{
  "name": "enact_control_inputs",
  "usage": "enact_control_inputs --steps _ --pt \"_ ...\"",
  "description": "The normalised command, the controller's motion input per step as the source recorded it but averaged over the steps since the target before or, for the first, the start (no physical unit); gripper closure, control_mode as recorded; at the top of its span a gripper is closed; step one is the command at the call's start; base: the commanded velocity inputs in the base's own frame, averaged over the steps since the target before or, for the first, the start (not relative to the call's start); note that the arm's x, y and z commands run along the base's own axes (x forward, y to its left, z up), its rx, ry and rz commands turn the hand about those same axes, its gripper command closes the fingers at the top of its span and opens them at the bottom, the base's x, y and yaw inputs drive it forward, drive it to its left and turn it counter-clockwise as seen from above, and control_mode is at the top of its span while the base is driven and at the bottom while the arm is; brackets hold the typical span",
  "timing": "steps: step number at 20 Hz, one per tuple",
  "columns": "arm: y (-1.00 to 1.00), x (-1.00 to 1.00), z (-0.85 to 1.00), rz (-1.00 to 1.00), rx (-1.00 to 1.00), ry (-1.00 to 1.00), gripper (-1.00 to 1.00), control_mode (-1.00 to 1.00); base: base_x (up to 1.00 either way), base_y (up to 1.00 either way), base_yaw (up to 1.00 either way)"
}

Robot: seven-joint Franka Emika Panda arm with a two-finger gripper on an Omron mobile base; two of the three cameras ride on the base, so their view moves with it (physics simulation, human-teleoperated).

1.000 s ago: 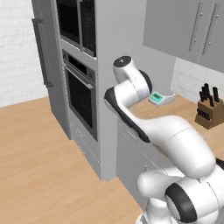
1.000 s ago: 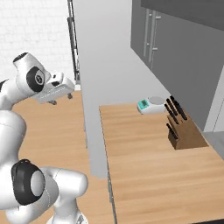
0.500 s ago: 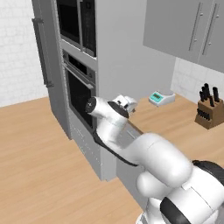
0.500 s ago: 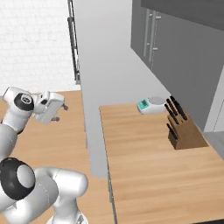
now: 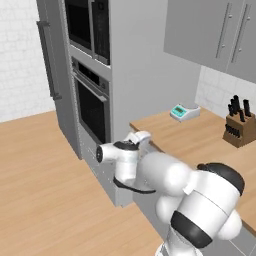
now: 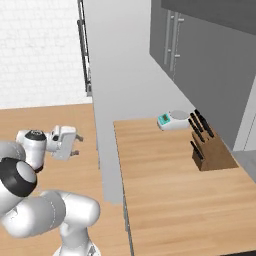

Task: Take a straw from the drawer in front and place it inside the glass cup on the dining counter.

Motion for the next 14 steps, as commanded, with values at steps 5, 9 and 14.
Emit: enact_control_inputs --steps 5,9,14 --pt "-0.02 0.37 -0.73 -0.10 -0.10 0.00 -1.00 -1.00 0.00 0.00 0.00" --pt "-0.09 0.47 -0.70 -0.10 -0.01 0.02 -1.00 -1.00 0.00 0.00 0.00" --pt "-0.23 0.48 -0.49 -0.08 0.00 0.03 -1.00 -1.00 0.00 0.00 0.00"
